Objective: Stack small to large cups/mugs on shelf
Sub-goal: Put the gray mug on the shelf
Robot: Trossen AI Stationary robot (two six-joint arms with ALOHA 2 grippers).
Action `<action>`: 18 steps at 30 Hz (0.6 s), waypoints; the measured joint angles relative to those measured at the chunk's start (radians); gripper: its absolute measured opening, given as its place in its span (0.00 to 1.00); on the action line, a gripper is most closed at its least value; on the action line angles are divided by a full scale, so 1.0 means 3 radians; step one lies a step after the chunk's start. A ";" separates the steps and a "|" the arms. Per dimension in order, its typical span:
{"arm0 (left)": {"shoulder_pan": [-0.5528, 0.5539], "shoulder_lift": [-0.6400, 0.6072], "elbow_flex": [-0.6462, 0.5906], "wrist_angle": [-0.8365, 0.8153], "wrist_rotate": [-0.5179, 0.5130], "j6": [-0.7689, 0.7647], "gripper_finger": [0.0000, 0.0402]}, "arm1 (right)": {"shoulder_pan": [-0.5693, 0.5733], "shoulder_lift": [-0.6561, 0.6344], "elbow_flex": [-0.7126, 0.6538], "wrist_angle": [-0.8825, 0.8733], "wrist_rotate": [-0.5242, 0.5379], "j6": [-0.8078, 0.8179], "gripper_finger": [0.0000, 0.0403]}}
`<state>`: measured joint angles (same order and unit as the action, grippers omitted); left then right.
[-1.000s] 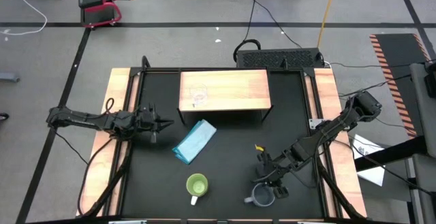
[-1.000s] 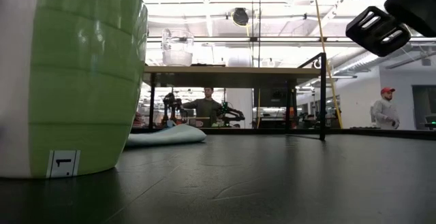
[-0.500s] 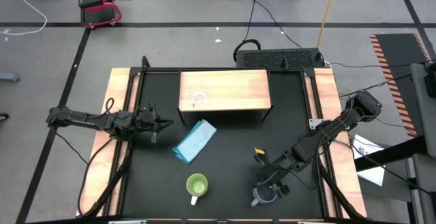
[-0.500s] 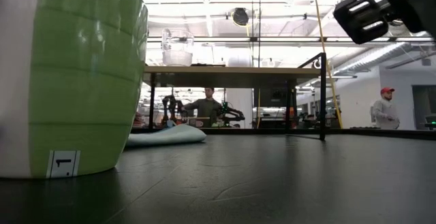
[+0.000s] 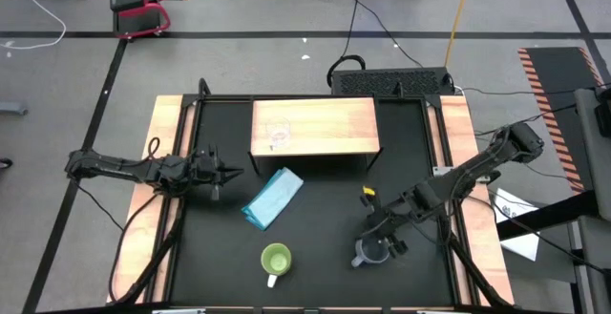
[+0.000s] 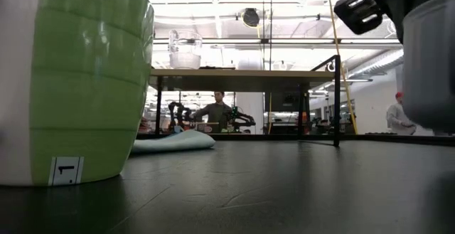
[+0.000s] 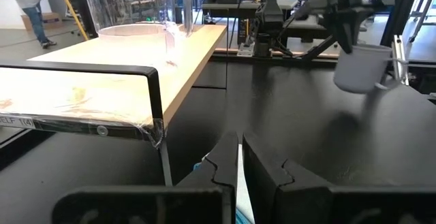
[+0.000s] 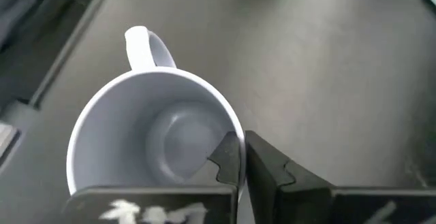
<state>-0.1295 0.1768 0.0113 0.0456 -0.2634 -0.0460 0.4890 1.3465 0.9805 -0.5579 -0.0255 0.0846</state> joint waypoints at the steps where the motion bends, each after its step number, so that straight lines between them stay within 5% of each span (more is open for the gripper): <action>1: 0.0000 -0.0001 0.0000 0.0000 0.0000 0.0001 0.06 | -0.0037 -0.0018 0.0064 -0.0124 -0.0004 -0.0001 0.01; 18: 0.0000 -0.0001 -0.0003 0.0032 -0.0001 0.0091 0.06 | -0.0764 -0.0056 0.0817 -0.1317 -0.0179 -0.1083 0.01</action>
<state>-0.1295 0.1764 0.0105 0.0551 -0.2638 -0.0187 0.2600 1.3296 1.2257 -0.9528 -0.0792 -0.2402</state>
